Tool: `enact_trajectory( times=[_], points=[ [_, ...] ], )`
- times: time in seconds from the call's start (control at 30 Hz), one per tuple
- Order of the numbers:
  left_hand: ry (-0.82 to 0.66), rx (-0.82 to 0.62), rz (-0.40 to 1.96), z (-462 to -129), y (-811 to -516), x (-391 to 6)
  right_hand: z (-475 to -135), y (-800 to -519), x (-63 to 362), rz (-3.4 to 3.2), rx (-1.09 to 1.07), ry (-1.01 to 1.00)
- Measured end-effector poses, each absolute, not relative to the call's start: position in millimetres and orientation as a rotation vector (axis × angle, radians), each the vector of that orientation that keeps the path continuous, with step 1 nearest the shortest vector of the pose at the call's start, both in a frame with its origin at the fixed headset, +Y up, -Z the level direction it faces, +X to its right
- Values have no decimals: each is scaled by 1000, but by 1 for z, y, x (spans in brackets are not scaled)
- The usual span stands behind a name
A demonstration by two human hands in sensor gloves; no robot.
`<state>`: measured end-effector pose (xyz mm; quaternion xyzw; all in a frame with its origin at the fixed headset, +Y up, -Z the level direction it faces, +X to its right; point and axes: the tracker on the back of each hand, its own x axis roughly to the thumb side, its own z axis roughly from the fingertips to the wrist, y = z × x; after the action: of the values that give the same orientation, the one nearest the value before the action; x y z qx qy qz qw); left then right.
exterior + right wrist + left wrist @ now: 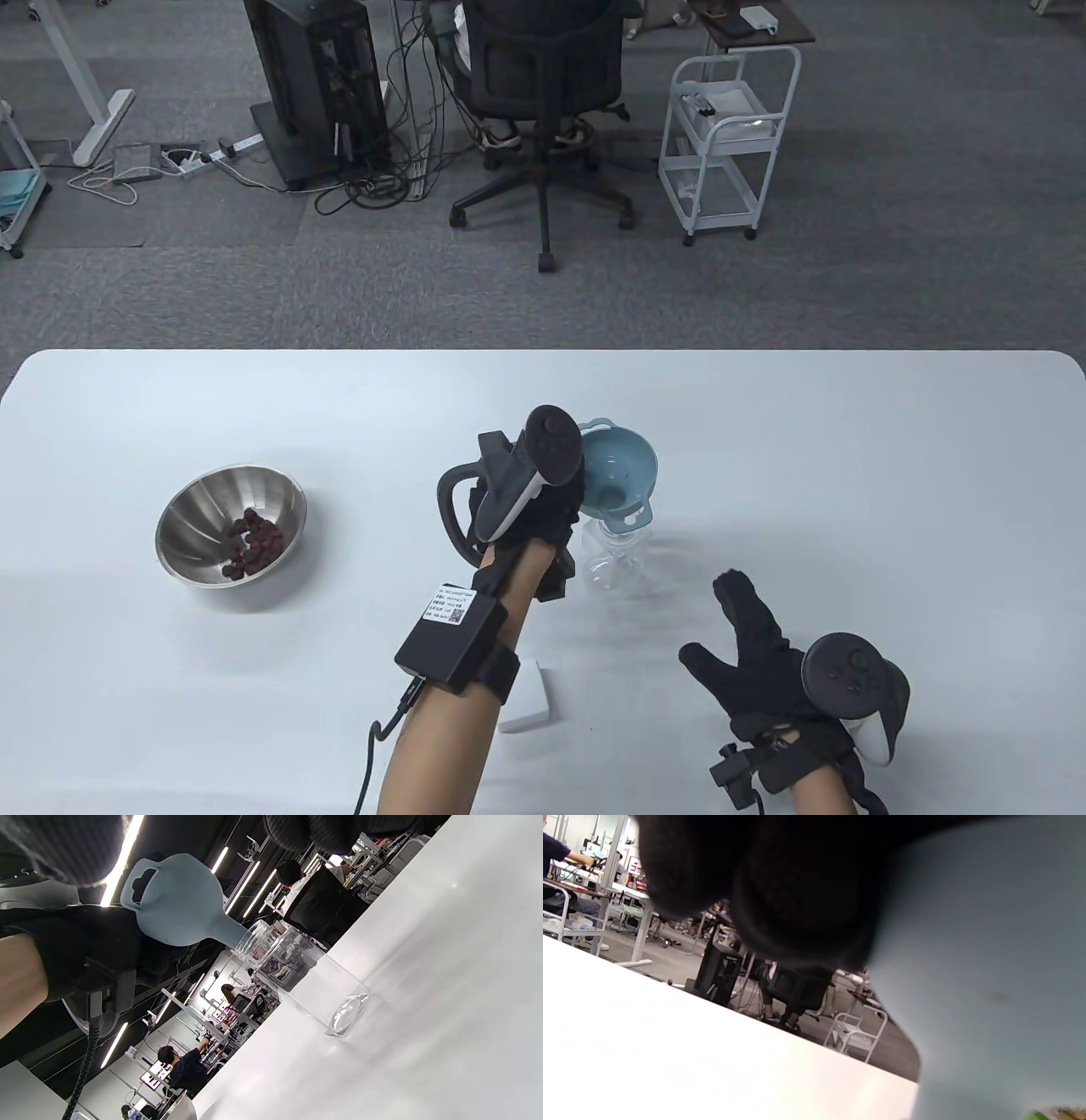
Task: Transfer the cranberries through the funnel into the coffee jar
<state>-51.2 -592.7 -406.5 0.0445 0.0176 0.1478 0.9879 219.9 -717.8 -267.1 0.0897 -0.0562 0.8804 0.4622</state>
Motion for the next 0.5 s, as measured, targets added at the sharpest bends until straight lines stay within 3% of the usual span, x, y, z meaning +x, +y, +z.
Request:
enact_trajectory(
  times=[0.5],
  points=[
    [30,64,249,-410,-612,-34,-267,-717,220,2169,227,-134]
  ],
)
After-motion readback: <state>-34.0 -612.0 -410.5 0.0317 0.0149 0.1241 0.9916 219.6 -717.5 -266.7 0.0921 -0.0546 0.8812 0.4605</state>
